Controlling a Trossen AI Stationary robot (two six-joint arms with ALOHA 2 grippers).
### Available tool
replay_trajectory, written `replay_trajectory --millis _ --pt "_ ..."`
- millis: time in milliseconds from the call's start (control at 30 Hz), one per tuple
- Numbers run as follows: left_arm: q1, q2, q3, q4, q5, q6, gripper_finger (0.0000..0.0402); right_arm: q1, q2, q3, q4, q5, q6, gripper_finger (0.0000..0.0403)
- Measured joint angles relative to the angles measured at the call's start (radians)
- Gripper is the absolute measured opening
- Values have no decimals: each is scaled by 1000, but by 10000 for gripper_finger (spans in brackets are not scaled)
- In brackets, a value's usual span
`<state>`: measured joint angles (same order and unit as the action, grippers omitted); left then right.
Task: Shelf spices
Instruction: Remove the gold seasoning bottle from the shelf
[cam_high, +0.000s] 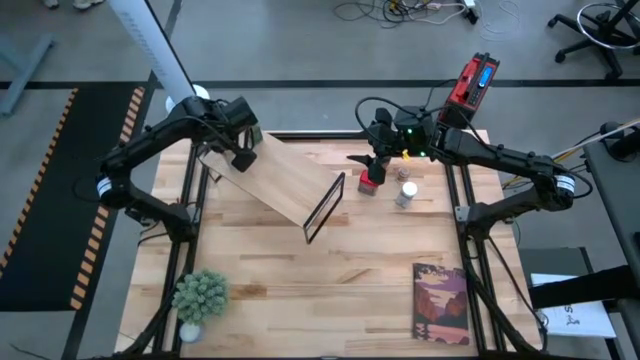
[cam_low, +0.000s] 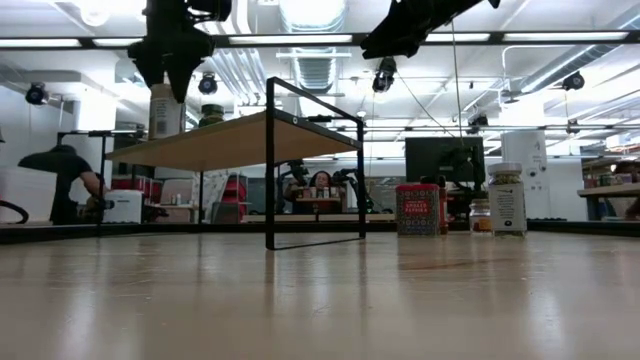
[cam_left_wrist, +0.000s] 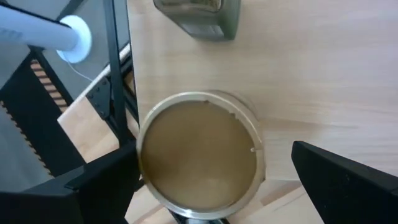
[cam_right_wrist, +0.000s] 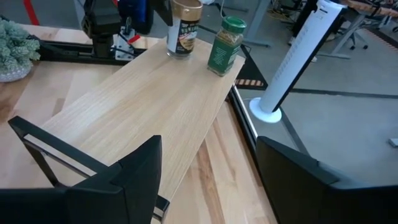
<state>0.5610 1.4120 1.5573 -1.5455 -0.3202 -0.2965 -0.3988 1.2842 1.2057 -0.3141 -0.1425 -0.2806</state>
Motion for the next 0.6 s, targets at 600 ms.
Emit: replay_trajectory --millis 600 --pt "-1 0 -115 133 53 15 343 0 0 0 1 0 -8 231"
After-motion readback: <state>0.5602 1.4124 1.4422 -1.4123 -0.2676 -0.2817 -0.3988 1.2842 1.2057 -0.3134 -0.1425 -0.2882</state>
